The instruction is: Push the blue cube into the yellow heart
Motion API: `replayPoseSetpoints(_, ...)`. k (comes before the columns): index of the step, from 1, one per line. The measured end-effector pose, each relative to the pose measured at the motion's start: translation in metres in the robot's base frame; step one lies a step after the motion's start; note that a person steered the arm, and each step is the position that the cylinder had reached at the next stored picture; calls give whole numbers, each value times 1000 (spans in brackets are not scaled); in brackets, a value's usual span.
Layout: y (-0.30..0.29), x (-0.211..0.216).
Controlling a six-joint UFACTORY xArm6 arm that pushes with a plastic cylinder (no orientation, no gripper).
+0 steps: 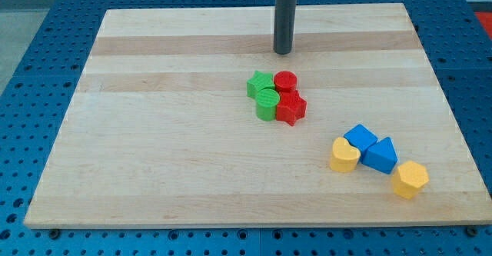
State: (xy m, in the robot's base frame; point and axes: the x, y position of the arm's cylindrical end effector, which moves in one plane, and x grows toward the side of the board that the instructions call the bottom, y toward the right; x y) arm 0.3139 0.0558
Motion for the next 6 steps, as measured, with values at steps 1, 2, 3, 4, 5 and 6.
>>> replayPoseSetpoints(1,52,31)
replayPoseSetpoints(2,67,37)
replayPoseSetpoints(3,100,81)
replayPoseSetpoints(4,110,138)
replayPoseSetpoints(5,102,186)
replayPoseSetpoints(6,54,189)
